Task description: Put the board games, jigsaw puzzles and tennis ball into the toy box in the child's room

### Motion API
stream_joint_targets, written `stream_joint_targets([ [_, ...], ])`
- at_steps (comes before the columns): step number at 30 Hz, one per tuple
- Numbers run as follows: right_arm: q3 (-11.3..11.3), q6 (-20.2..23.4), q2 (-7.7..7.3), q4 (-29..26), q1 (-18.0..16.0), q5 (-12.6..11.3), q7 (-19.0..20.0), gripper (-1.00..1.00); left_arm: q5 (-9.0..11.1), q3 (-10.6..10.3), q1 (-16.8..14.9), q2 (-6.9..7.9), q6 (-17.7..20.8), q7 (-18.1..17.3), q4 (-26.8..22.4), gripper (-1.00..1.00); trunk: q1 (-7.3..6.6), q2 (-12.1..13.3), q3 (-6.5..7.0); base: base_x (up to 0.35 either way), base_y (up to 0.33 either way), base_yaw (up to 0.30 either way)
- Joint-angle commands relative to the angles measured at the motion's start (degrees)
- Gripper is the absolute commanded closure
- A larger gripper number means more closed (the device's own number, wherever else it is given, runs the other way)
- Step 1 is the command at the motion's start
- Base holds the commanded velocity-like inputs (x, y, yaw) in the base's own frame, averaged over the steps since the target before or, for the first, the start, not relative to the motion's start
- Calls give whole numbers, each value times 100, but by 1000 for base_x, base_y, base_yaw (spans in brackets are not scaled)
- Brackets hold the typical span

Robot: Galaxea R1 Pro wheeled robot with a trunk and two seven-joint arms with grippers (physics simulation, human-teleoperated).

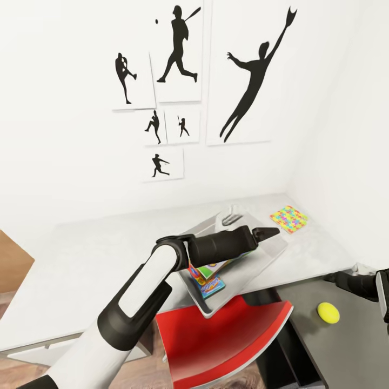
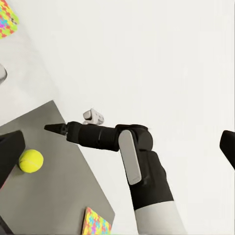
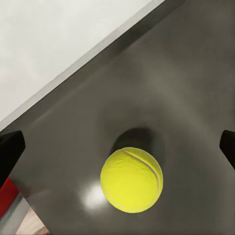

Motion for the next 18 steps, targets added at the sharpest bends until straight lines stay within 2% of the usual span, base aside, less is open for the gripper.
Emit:
stream_joint_targets([
  [1,-9,18,3,-4,-7,59,57,-100,98,15,-1,8,-1,-115,-5,-100,3,-12,-20,0,0,0],
  [3,-7,18,4,-3,-7,60,56,-100,151,42,5,28,-2,-383,-7,-100,3,-12,-38,0,0,0],
  [6,-6,18,8,-3,-7,59,56,-100,185,62,12,42,2,-560,-6,-100,3,-12,-65,0,0,0],
  [18,-2,18,3,-3,-7,56,56,-100,239,90,23,72,21,-842,-4,-100,3,-12,-175,0,0,0],
])
